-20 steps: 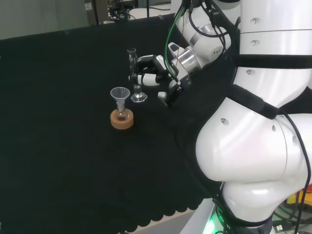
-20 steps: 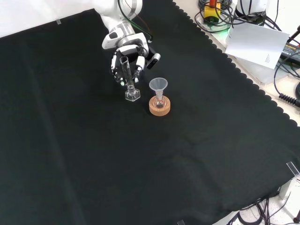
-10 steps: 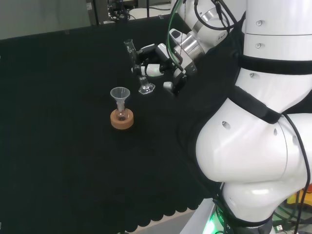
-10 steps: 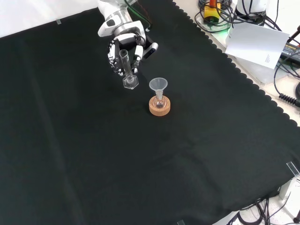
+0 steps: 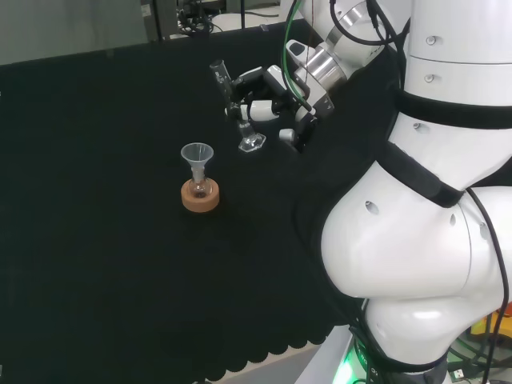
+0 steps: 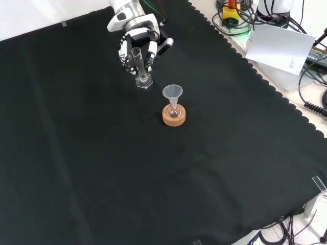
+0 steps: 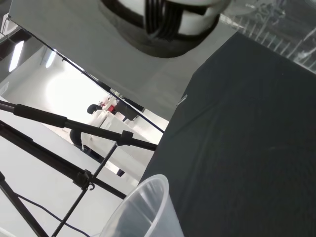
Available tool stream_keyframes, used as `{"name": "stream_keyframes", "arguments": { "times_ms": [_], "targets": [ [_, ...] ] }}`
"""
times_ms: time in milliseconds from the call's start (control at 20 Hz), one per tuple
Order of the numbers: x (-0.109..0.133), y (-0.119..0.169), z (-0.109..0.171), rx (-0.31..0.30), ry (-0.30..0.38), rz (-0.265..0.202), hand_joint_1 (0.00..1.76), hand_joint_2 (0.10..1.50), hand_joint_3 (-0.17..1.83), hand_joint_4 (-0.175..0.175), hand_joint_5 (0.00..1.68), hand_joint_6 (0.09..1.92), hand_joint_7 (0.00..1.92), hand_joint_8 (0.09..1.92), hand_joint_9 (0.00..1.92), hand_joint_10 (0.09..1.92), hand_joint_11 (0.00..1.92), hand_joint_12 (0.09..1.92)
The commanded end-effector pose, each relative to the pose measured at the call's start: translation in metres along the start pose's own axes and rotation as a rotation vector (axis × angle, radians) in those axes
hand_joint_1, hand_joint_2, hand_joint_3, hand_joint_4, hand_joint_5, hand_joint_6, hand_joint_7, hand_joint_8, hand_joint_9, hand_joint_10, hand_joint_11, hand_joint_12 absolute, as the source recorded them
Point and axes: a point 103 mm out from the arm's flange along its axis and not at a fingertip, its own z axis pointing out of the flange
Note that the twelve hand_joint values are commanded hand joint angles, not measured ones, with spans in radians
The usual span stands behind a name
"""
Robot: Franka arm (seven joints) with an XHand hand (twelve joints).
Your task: Pick up the graduated cylinder.
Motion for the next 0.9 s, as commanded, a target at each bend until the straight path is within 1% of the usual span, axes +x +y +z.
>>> {"name": "stream_keyframes", "arguments": {
  "times_ms": [50, 200, 300, 350, 450, 750, 900],
  "targets": [
    [0.000, -0.007, -0.004, -0.002, 0.053, -0.009, 1.32, 0.97, -0.03, -0.175, 1.38, 0.31, 1.45, 0.24, 1.79, 0.09, 1.31, 0.67],
    [0.000, -0.012, -0.008, 0.004, 0.067, -0.018, 1.32, 0.97, -0.03, -0.175, 1.38, 0.31, 1.45, 0.24, 1.81, 0.09, 1.31, 0.66],
    [0.001, -0.016, -0.012, 0.009, 0.069, -0.024, 1.25, 0.99, -0.04, -0.170, 1.33, 0.42, 1.60, 0.26, 1.83, 0.09, 1.33, 0.64],
    [0.001, -0.019, -0.014, 0.015, 0.065, -0.027, 1.23, 1.03, -0.09, -0.169, 1.31, 0.47, 1.65, 0.25, 1.83, 0.09, 1.33, 0.63],
    [0.002, -0.024, -0.017, 0.025, 0.060, -0.027, 1.21, 1.06, -0.15, -0.169, 1.28, 0.52, 1.69, 0.23, 1.84, 0.09, 1.34, 0.63],
    [0.008, -0.040, -0.024, 0.048, 0.034, -0.029, 1.21, 1.08, -0.17, -0.169, 1.27, 0.54, 1.71, 0.23, 1.85, 0.09, 1.34, 0.62],
    [0.013, -0.047, -0.024, 0.072, 0.015, -0.031, 1.21, 1.08, -0.17, -0.170, 1.27, 0.55, 1.72, 0.23, 1.85, 0.09, 1.34, 0.62]
  ]
}}
